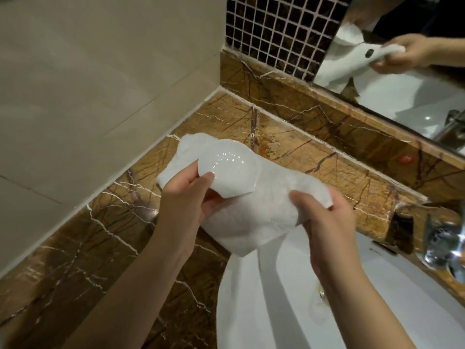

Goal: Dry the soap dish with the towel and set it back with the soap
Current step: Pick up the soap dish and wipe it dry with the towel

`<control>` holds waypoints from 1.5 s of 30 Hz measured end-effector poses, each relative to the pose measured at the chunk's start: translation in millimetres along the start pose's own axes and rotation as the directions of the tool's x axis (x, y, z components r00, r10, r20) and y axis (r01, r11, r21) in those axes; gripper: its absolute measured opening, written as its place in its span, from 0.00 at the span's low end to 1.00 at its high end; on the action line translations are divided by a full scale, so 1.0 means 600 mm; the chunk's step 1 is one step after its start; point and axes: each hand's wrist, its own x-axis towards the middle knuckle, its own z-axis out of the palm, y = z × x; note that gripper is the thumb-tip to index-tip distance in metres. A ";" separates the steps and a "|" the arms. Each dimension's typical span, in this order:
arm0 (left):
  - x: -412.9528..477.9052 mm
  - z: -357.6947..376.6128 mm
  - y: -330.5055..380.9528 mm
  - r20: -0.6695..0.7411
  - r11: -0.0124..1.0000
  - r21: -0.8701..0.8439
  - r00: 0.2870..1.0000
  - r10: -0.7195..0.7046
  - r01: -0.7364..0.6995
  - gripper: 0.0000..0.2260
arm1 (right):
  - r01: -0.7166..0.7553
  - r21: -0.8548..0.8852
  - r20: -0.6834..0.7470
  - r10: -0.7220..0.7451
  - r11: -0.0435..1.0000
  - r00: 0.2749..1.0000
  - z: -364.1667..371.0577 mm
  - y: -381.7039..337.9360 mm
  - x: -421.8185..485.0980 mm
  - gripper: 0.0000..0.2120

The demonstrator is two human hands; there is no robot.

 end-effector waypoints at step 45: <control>0.046 0.000 0.059 0.128 0.931 -0.109 0.934 -0.335 0.349 0.12 | 0.702 -0.581 0.478 -0.526 0.411 0.703 -0.009 -0.015 0.040 0.20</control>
